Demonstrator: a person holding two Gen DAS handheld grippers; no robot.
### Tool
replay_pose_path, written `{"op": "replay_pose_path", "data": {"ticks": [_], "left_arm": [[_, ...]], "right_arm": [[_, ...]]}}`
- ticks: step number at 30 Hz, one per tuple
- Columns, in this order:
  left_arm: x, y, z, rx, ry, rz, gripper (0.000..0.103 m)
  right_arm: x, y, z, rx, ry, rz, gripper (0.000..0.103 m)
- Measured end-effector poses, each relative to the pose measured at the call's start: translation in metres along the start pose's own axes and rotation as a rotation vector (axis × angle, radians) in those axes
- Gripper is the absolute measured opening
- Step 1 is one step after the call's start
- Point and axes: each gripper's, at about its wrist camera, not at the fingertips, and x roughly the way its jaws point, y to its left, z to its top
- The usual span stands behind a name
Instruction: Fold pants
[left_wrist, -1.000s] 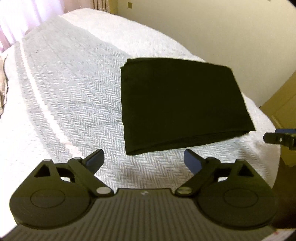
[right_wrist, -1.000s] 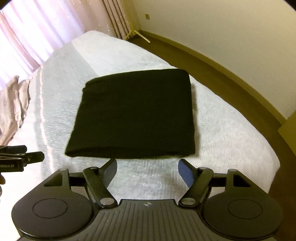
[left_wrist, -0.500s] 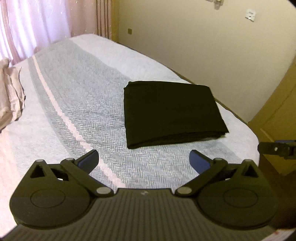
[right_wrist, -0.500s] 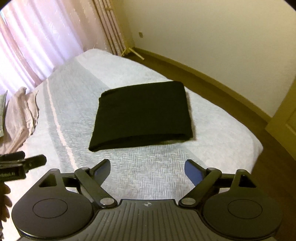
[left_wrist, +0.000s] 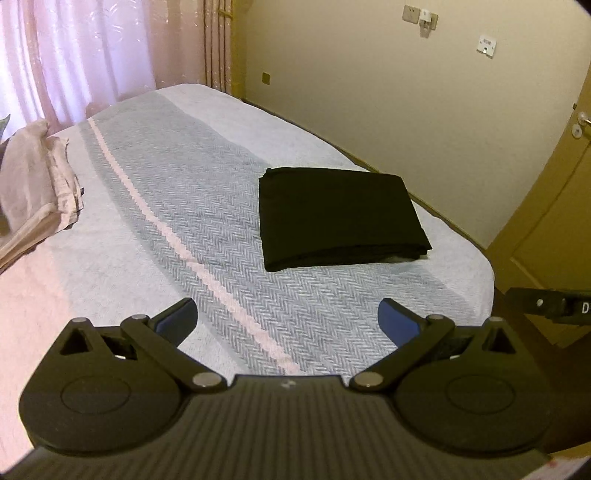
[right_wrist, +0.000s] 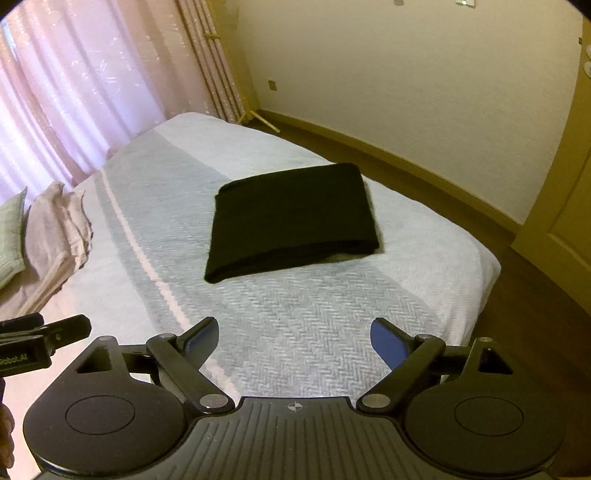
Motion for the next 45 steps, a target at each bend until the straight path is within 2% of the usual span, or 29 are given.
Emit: {"op": "replay_pose_path", "data": {"ticks": [11, 45], "left_arm": [[-0.017, -0.012, 0.000, -0.032, -0.011, 0.018, 0.102], [-0.008, -0.040, 0.004, -0.019, -0.006, 0.014, 0.102]], "right_arm": [[-0.007, -0.002, 0.003, -0.049, -0.011, 0.021, 0.087], [-0.014, -0.010, 0.006, -0.068, -0.007, 0.035, 0.087]]}}
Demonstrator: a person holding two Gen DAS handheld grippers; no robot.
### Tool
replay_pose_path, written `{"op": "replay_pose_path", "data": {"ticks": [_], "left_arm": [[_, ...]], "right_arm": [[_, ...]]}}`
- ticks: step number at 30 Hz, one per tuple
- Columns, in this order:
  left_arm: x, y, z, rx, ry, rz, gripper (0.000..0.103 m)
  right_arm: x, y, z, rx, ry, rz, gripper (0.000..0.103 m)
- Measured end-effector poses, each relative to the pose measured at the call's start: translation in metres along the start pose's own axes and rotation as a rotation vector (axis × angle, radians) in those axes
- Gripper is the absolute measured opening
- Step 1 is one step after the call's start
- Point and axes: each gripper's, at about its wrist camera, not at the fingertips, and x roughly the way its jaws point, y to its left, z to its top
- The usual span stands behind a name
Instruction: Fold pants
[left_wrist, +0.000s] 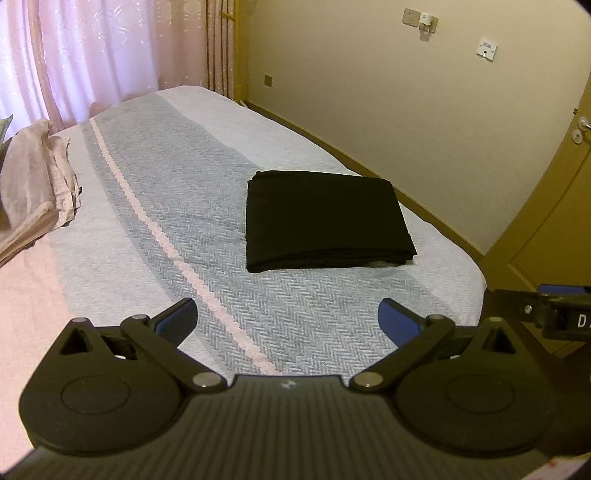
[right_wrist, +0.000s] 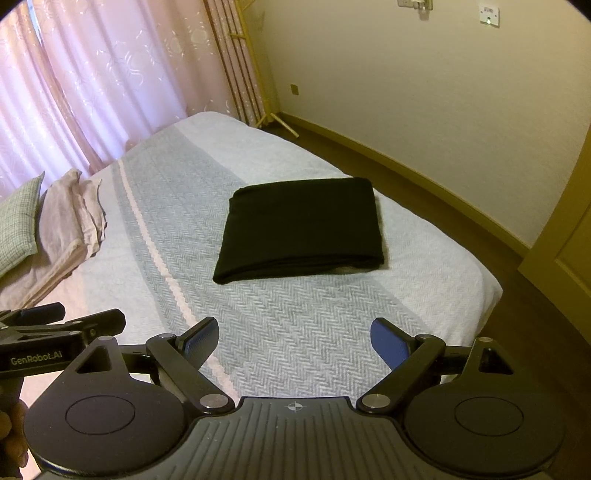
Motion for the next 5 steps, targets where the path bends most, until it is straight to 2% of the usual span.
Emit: {"op": "replay_pose_path", "data": {"ticks": [5], "left_arm": [[-0.0004, -0.0001, -0.0004, -0.015, -0.019, -0.013, 0.102]], "right_arm": [[0.0001, 0.0011, 0.0007, 0.002, 0.003, -0.004, 0.087]]}}
